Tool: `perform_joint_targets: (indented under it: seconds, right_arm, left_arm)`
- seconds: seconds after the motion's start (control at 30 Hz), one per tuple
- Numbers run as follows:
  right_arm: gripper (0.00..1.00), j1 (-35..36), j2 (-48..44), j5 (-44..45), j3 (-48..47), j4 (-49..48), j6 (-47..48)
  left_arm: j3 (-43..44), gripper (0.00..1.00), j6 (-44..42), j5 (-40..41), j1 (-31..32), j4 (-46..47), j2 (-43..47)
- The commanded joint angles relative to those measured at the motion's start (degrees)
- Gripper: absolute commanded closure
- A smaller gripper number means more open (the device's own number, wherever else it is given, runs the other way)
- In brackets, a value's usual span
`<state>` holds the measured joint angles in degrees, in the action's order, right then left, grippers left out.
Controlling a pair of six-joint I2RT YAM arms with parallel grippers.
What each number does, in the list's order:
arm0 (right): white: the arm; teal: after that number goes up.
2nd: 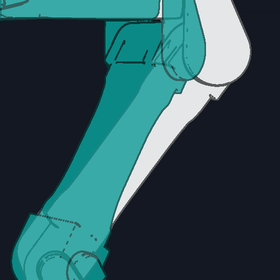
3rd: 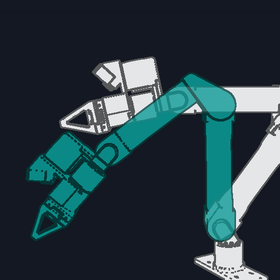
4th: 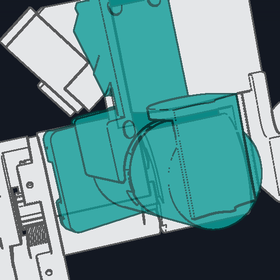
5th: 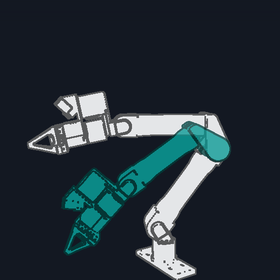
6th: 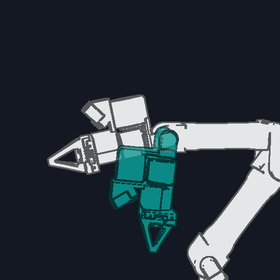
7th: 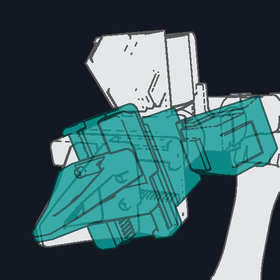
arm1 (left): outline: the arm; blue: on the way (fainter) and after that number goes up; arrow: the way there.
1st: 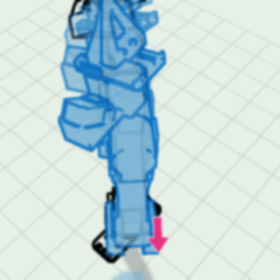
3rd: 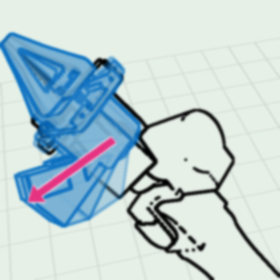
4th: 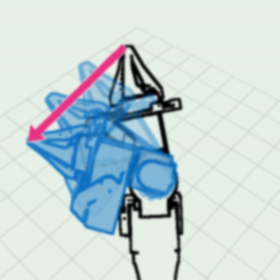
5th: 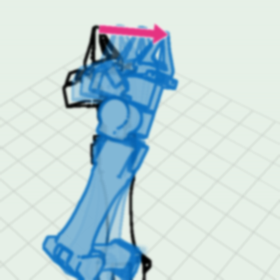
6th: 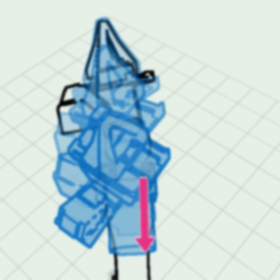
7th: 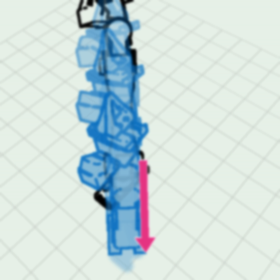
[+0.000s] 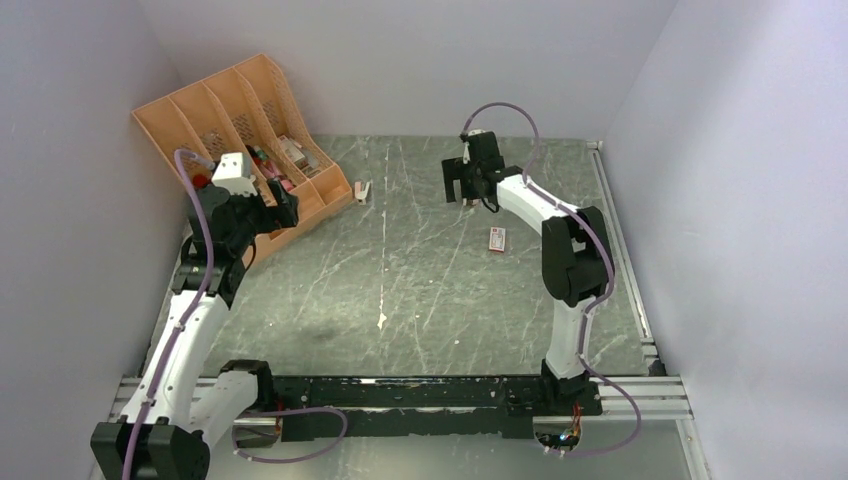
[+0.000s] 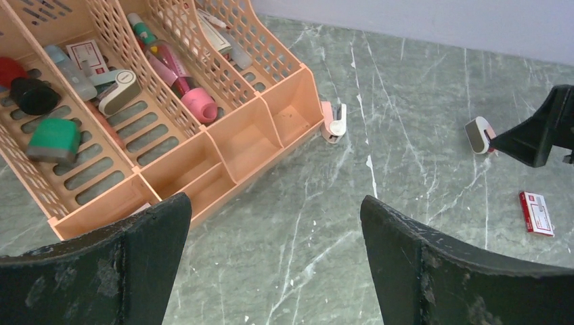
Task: Load the staples into the stapler
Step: Open the stapler at the center of the board.
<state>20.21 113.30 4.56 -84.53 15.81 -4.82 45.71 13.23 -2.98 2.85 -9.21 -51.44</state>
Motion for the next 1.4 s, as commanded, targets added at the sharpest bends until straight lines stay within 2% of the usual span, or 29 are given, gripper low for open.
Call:
perform_joint_targets:
  seconds: [0.0,0.17,0.37,0.63,0.97,1.03,1.27,1.37]
  right_arm:
    - [0.01,-0.29,2.11,0.45,-2.9,1.46,2.33]
    - [0.03,-1.49,6.13,-0.13,-4.26,1.9,2.43]
    - [0.08,-3.96,7.25,-1.72,-4.66,1.63,2.65]
    - [0.15,-5.97,10.41,-8.84,-5.92,0.44,1.42]
    - [0.19,-5.81,12.62,-9.28,-6.55,-0.65,0.88]
    - [0.23,-5.58,13.26,-8.31,-7.31,-0.52,0.86]
    - [0.43,-4.47,14.46,-4.96,-7.68,-0.99,1.13]
    - [0.48,-3.36,14.05,-3.74,-7.25,-1.01,2.28]
  left_arm:
    - [0.43,0.01,-0.09,0.51,0.84,1.83,0.46]
    - [0.47,0.01,0.44,-1.48,0.02,1.66,0.9]
    - [0.62,0.01,2.09,-7.76,-4.21,2.9,0.34]
    - [0.6,0.01,2.34,-8.28,-6.98,2.85,-0.91]
    - [0.62,0.02,2.37,-9.17,-7.07,2.84,-1.63]
    - [0.63,0.02,2.34,-9.28,-7.15,2.95,-1.74]
    - [0.54,0.03,2.45,-10.17,-7.58,3.32,-2.44]
    - [0.6,0.03,2.49,-10.29,-7.69,3.31,-2.76]
